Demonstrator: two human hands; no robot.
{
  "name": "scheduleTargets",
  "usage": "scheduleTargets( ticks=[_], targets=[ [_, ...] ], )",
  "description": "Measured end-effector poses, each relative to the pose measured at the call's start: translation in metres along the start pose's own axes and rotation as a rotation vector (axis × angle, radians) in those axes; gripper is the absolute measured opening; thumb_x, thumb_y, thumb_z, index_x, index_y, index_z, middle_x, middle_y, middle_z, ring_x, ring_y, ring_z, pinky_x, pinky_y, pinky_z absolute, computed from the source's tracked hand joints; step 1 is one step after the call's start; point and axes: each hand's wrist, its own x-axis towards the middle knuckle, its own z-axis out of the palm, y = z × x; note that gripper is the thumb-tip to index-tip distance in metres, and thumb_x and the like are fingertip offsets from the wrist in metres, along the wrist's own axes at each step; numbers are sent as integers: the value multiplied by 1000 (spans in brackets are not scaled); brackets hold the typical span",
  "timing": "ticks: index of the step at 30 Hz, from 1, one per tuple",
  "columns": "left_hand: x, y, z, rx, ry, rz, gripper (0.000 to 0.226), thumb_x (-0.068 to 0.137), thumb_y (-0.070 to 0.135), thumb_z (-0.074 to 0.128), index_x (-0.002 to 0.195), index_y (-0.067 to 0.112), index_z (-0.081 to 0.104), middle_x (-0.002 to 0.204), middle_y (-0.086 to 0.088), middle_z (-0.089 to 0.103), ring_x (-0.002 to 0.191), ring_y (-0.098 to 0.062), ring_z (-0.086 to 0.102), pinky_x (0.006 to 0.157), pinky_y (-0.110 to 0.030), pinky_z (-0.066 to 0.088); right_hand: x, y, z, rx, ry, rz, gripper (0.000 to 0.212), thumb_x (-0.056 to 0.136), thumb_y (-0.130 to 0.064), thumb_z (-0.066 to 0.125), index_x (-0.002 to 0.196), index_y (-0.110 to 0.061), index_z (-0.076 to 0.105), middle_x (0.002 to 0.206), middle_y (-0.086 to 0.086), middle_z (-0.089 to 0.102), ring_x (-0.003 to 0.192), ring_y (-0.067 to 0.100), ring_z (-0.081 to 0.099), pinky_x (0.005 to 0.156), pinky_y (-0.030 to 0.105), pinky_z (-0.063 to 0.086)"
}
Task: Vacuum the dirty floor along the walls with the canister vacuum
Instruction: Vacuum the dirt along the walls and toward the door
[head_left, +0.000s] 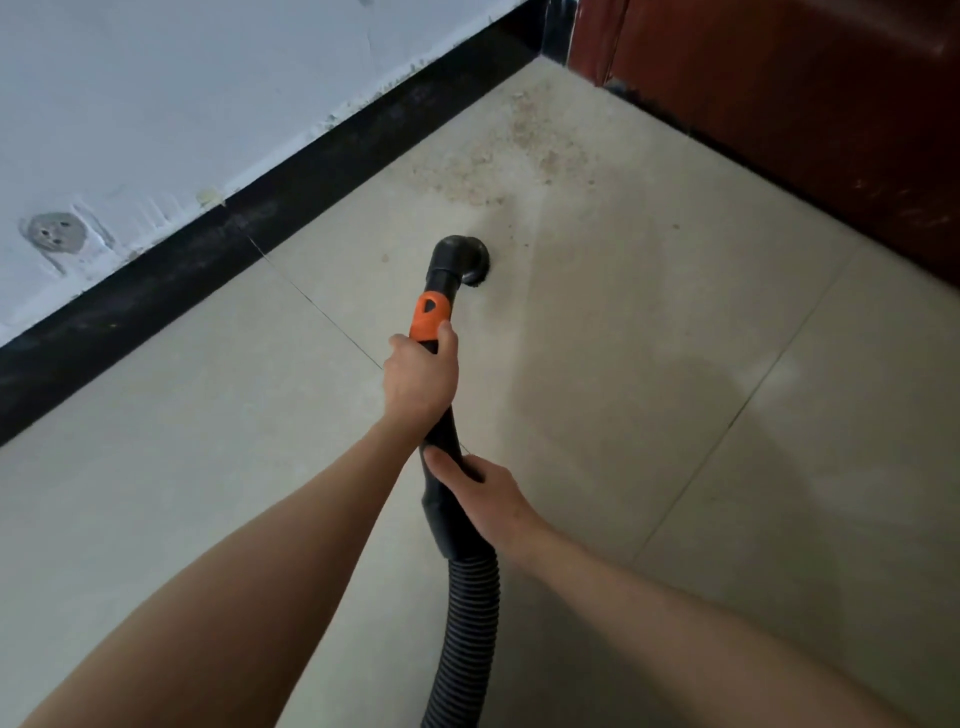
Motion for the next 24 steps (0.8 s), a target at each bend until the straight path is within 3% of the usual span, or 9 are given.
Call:
scheduleTargets(
  ticks=[8, 13, 16, 20, 24],
  targets=[
    [29, 34, 20, 23, -32, 70, 40, 97, 45, 39, 106, 6, 37, 94, -9, 46, 78, -24, 49, 67, -32, 37, 28, -14, -23, 54, 98, -74, 37, 93, -47, 57, 71, -18, 51, 71, -5, 56, 65, 8, 53, 60, 22, 40],
    [31, 53, 35, 29, -82, 126, 39, 97, 44, 41, 107, 7, 34, 85, -5, 44, 62, -13, 46, 52, -27, 35, 31, -18, -45, 74, 114, -81, 38, 95, -46, 54, 69, -18, 49, 69, -6, 54, 62, 5, 51, 57, 18, 38],
    [24, 54, 40, 21, -122, 153, 36, 97, 42, 43, 106, 9, 32, 82, -4, 45, 61, -12, 46, 50, -26, 35, 28, -16, -50, 85, 48, -54, 31, 97, -44, 53, 75, -22, 55, 79, -6, 59, 72, 7, 57, 63, 19, 43],
    [5, 36, 37, 62, -163, 186, 35, 97, 40, 44, 101, 9, 31, 78, -3, 46, 60, -14, 48, 50, -28, 37, 18, -11, -57, 179, -94, 91, 20, 97, -35, 56, 86, -20, 63, 88, 4, 65, 81, 19, 64, 77, 34, 54],
    [-16, 14, 24, 123, -190, 193, 34, 96, 40, 46, 101, 9, 31, 74, -1, 47, 58, -13, 48, 47, -24, 33, 16, -23, -77, 254, 24, 128, 26, 102, -18, 43, 81, -11, 58, 73, 11, 60, 61, 20, 57, 58, 25, 48]
  ],
)
